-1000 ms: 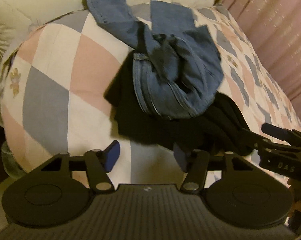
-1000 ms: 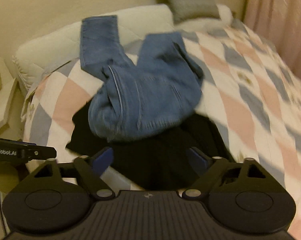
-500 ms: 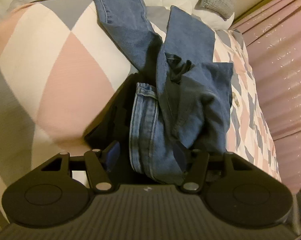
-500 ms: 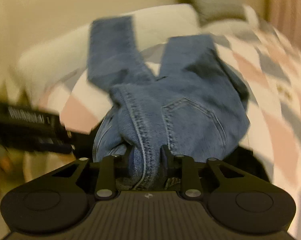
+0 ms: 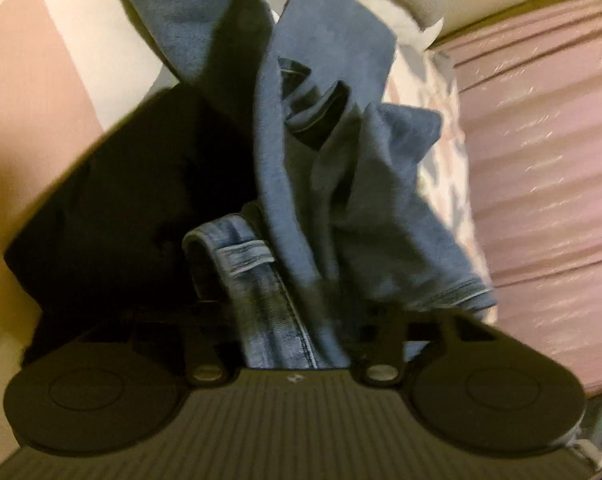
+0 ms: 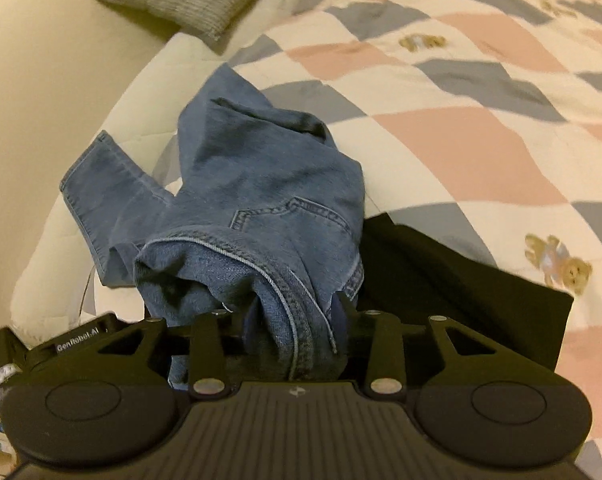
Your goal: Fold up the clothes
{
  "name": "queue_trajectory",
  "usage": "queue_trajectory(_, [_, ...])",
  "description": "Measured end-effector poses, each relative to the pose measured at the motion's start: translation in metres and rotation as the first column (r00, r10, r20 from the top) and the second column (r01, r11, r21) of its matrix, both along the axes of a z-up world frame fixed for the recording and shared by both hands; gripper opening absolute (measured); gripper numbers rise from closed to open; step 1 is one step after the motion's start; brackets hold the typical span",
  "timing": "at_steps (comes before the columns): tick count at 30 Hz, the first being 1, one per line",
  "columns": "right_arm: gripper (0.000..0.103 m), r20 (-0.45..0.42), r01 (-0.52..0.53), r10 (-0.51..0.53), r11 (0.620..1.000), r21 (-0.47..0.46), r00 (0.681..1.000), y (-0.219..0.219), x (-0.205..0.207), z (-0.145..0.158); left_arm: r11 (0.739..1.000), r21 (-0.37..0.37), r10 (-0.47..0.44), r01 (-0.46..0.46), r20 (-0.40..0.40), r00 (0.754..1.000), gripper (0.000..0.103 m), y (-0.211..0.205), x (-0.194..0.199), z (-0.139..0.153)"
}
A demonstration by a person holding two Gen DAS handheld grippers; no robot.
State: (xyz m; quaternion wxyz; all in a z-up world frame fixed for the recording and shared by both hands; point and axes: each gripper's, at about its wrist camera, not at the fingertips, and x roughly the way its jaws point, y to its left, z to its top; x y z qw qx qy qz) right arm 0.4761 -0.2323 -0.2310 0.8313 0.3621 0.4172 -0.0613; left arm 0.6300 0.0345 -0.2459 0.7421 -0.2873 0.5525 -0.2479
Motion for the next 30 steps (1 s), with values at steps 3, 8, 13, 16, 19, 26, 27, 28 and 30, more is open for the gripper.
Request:
queue_trajectory(3, [0.020,0.021,-0.038,0.038,0.999,-0.022,0.999,0.003,-0.005,0.011,1.000,-0.004,-0.008,0.008,0.065,0.998,0.010,0.004,-0.010,0.019])
queue_trajectory(8, [0.017,0.111,-0.060,0.062,0.998,-0.017,0.992,0.002,-0.027,0.046,0.999,-0.004,-0.039,0.040,0.205,0.978,0.007,0.007,-0.036,0.070])
queue_trajectory(13, [0.016,0.243,-0.075,0.071,0.997,0.007,0.967,-0.008,-0.071,0.091,0.998,-0.005,-0.061,0.068,0.395,0.917,0.007,0.011,-0.078,0.150])
queue_trajectory(16, [0.016,0.287,-0.047,0.034,0.998,0.038,0.957,-0.021,-0.122,0.113,0.994,-0.020,-0.083,0.105,0.480,0.874,0.007,0.010,-0.117,0.195])
queue_trajectory(19, [0.016,0.330,-0.021,-0.003,0.997,0.069,0.944,-0.035,-0.173,0.135,0.982,-0.046,-0.125,0.181,0.557,0.821,0.006,-0.001,-0.172,0.232])
queue_trajectory(26, [0.014,0.239,0.060,-0.079,0.995,0.084,0.968,-0.066,-0.324,0.135,0.916,-0.025,-0.326,0.401,0.539,0.777,0.006,-0.053,-0.338,0.233])
queue_trajectory(27, [0.014,0.196,0.076,-0.092,0.993,0.087,0.976,-0.069,-0.348,0.125,0.904,-0.015,-0.361,0.428,0.509,0.781,0.006,-0.060,-0.361,0.223])
queue_trajectory(28, [0.014,0.142,0.103,-0.114,0.991,0.084,0.983,-0.073,-0.372,0.112,0.890,-0.008,-0.399,0.455,0.468,0.789,0.006,-0.068,-0.382,0.209])
queue_trajectory(30, [0.015,0.007,0.150,-0.151,0.986,0.073,0.989,-0.082,-0.413,0.082,0.872,0.019,-0.463,0.488,0.352,0.813,0.007,-0.082,-0.414,0.171])
